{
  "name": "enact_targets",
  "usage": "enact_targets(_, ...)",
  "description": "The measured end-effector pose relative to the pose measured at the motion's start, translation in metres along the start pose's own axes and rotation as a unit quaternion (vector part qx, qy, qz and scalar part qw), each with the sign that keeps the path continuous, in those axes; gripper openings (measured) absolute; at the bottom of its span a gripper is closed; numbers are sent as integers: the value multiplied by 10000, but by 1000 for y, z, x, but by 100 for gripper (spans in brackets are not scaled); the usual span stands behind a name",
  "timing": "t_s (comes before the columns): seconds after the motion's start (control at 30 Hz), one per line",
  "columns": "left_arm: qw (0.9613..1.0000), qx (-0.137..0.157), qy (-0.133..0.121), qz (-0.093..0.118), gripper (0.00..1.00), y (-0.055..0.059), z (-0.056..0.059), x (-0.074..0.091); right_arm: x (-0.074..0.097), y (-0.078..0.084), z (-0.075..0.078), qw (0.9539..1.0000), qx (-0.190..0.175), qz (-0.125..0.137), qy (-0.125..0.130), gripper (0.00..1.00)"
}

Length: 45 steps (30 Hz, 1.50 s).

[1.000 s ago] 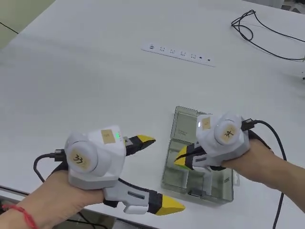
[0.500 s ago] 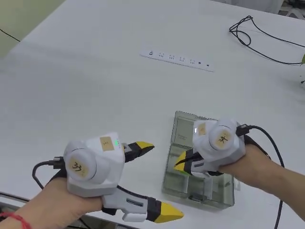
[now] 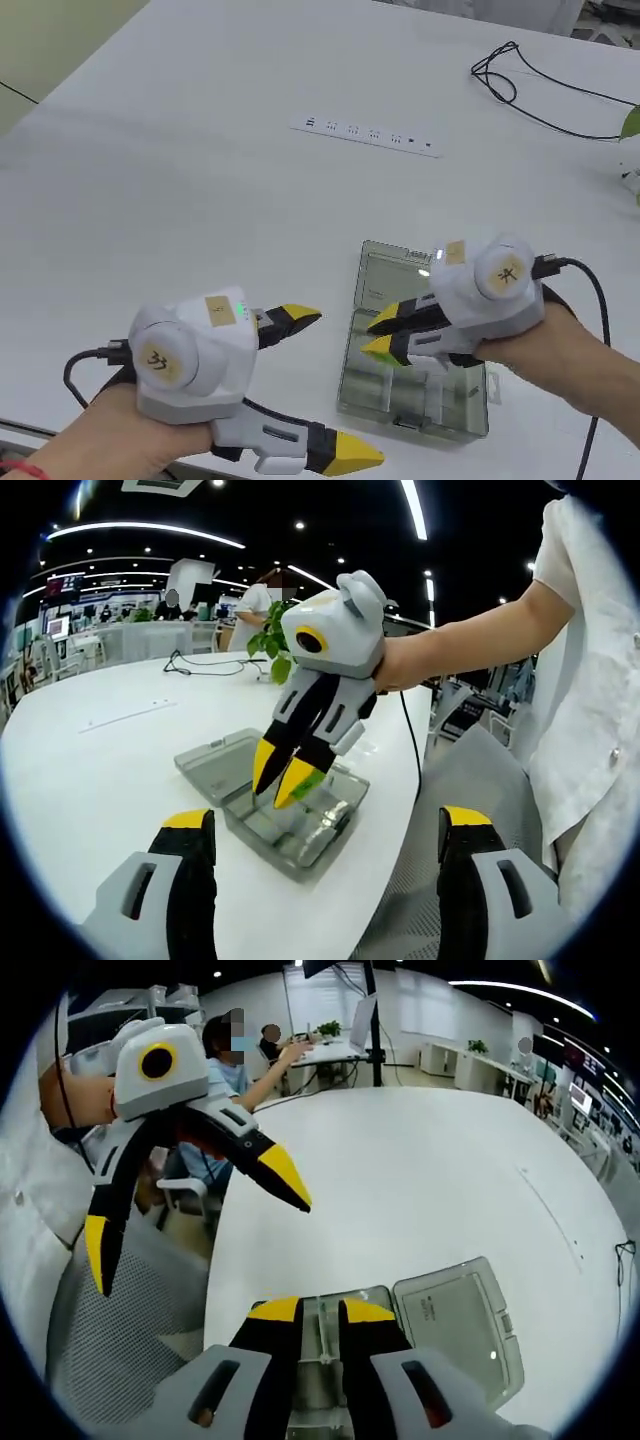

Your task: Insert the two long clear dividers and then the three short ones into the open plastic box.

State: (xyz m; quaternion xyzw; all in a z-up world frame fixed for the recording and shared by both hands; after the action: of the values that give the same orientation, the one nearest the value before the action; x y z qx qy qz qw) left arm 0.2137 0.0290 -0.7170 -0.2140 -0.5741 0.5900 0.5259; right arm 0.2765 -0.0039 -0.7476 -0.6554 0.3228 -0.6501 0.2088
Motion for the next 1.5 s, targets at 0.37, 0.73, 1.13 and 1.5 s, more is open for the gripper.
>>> enact_targets(0.37, 10000, -43, -2, -24, 94, -1, 3, 2, 53, -1, 3, 9976, -304, 543, 312, 24)
enact_targets(0.73, 10000, -50, 11, -32, 96, 0, 7, 2, 99, 28, 7, 9950, -490, 588, 647, 33)
enact_targets(1.13, 9999, -78, 5, -95, 97, 1, 9, 2, 129, 73, 10, 9941, -535, 123, 930, 45)
enact_targets(1.5, 9999, -60, 0, -129, 97, 2, 10, 1, 140, 119, 14, 9930, -571, -406, 956, 51)
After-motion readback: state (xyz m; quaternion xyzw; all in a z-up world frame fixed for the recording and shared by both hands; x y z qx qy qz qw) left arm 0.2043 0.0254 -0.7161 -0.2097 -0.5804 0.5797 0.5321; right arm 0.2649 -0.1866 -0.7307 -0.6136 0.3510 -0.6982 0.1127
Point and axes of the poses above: the centre of the closed fingertips' face, and the gripper's own axes: x roughly backward along the fingers, z roughly to its right, y roughly out of its underside, the point moved 2 cm from there along x, roughly backward along the fingers, and after that the axes turned 3 degrees about y, right-handed, at the moved point
